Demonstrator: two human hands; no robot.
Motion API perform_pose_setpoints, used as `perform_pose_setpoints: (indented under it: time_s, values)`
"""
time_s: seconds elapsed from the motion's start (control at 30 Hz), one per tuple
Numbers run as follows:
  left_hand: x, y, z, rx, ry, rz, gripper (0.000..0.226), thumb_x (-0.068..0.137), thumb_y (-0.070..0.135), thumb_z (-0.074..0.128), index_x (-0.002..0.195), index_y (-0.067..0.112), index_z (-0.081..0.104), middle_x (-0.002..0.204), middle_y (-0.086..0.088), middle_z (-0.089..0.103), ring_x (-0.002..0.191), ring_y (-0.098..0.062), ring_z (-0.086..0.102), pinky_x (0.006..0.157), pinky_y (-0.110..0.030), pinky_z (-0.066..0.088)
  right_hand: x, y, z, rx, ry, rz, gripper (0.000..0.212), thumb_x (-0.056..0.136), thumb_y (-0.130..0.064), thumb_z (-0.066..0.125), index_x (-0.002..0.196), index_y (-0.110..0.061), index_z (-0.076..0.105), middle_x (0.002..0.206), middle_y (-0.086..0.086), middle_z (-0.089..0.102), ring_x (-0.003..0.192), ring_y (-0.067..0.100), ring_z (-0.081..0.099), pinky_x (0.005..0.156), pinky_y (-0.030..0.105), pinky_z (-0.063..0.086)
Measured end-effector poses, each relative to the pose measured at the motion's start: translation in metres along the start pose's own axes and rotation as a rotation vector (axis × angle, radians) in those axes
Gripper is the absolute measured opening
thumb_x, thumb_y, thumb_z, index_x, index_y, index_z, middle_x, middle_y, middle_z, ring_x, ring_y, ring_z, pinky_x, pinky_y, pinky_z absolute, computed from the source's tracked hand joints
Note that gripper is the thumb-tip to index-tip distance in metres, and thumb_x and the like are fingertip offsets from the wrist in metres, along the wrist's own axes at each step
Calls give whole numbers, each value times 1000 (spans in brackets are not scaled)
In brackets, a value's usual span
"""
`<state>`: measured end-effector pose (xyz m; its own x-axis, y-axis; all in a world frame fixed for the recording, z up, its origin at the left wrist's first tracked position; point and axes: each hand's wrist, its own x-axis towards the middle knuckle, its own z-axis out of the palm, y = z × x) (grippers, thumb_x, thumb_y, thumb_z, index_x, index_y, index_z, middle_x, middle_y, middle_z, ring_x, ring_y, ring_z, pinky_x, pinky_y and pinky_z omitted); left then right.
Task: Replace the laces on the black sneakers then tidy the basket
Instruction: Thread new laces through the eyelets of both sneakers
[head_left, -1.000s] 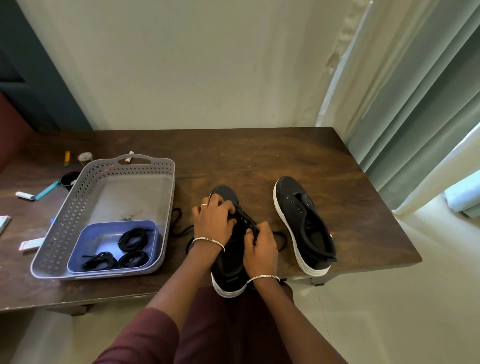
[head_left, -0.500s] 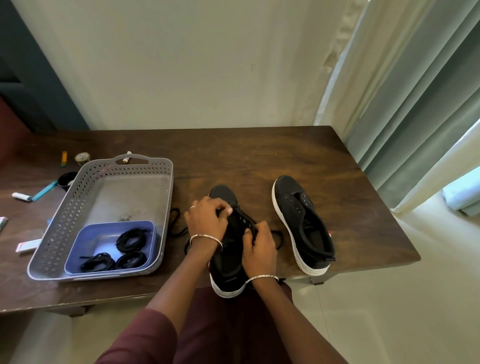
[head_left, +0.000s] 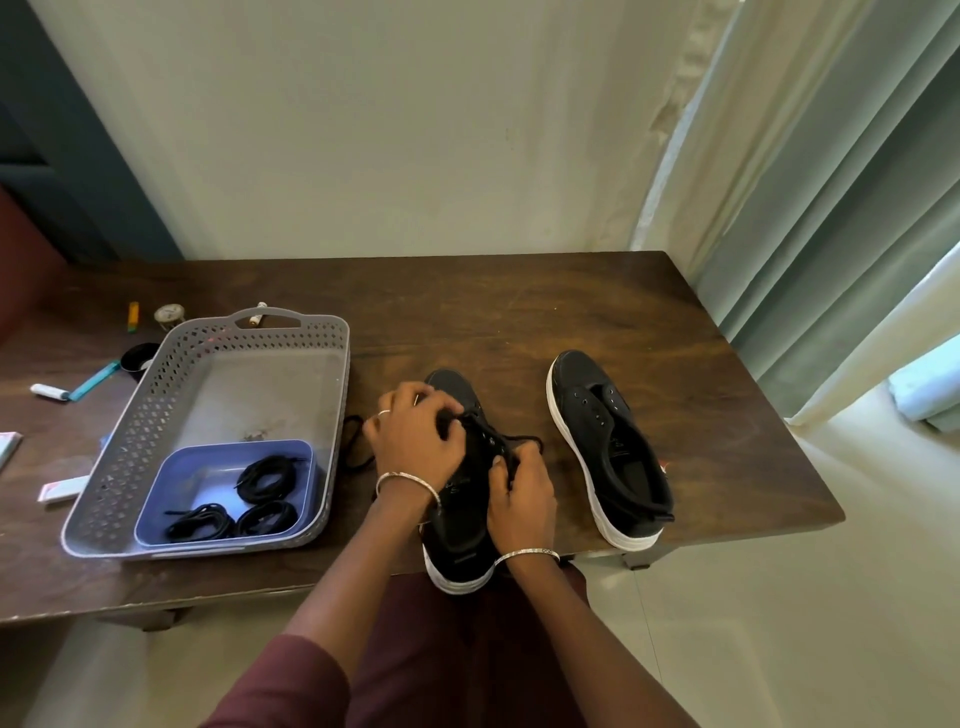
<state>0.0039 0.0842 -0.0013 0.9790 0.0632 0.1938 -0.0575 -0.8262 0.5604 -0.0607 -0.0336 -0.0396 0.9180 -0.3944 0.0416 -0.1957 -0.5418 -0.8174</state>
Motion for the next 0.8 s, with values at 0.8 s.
perform_pose_setpoints:
  time_s: [0.8]
  values:
    - [-8, -26, 0, -309, 98, -281, 18, 76, 22, 69, 91, 33, 68, 111, 3, 58, 104, -20, 53, 96, -40, 44, 0, 1, 1, 1, 9, 5, 14, 99, -23, 51, 88, -19, 44, 83, -4, 50, 70, 12, 47, 58, 28, 28]
